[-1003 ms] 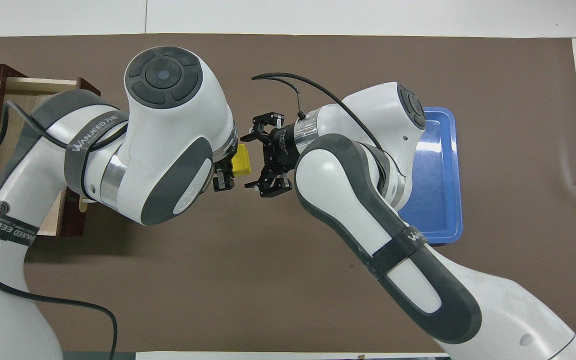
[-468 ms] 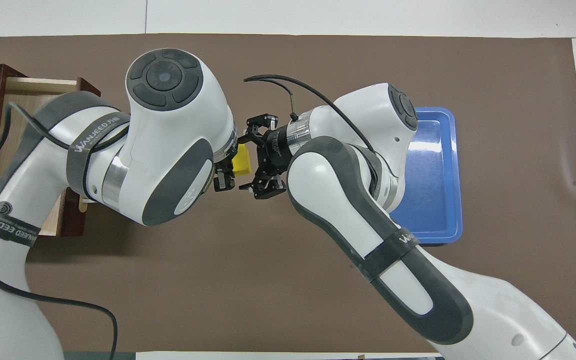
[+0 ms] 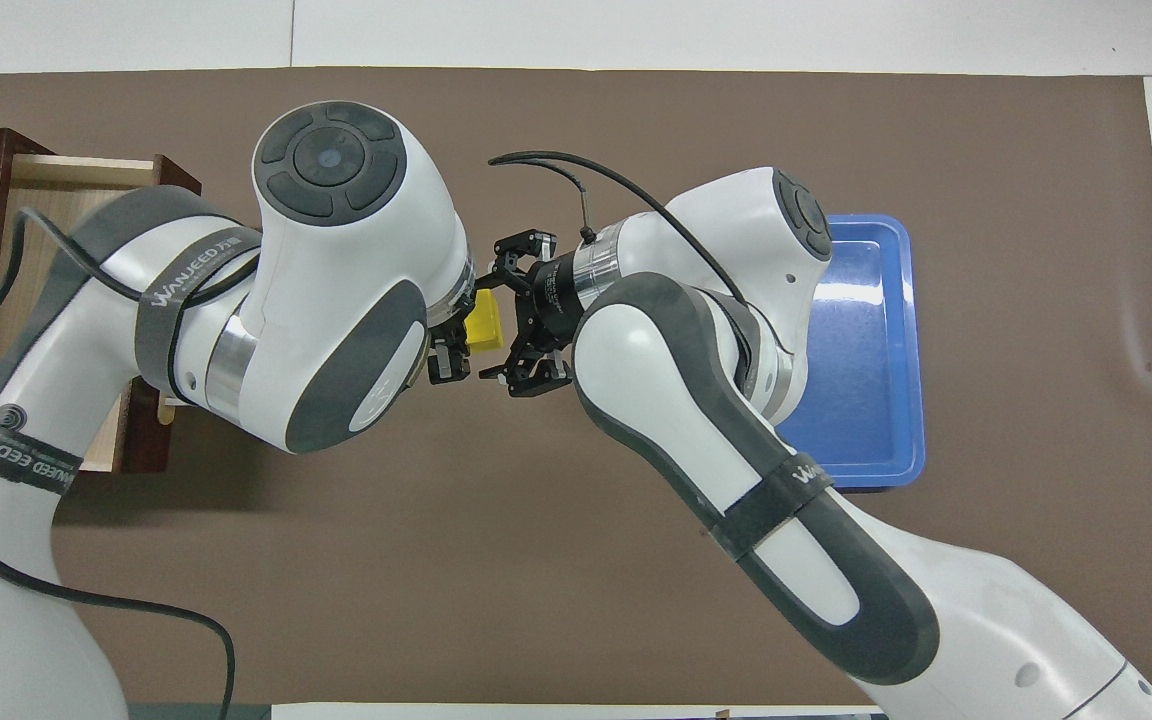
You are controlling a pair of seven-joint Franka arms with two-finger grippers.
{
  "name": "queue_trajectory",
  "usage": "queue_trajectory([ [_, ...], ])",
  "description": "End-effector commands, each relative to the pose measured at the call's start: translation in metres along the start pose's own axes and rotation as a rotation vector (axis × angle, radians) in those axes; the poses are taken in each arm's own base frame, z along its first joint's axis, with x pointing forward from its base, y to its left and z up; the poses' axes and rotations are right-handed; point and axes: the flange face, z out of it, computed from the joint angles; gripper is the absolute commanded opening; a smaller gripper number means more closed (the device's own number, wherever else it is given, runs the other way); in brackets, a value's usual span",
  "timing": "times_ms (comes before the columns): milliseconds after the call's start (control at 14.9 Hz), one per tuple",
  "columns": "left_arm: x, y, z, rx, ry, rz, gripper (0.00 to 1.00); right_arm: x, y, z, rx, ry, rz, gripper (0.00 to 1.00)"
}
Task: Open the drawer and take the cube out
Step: 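Grasp the yellow cube with the right gripper from the left gripper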
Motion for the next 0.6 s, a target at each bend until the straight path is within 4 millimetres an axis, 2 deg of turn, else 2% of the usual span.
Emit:
queue_trajectory([
  [0,0.003,-0.008,-0.002,-0.021,0.007,-0.008,0.00,-0.008,0.003,0.008,-0.003,0.039,-0.029,0.00],
  [268,0.003,-0.009,-0.003,-0.022,0.006,-0.001,0.00,-0.004,-0.003,-0.004,0.001,0.032,-0.024,0.00],
  [535,0.001,-0.010,-0.003,-0.022,0.006,0.006,0.00,-0.004,-0.004,-0.005,0.004,0.031,-0.023,0.00],
])
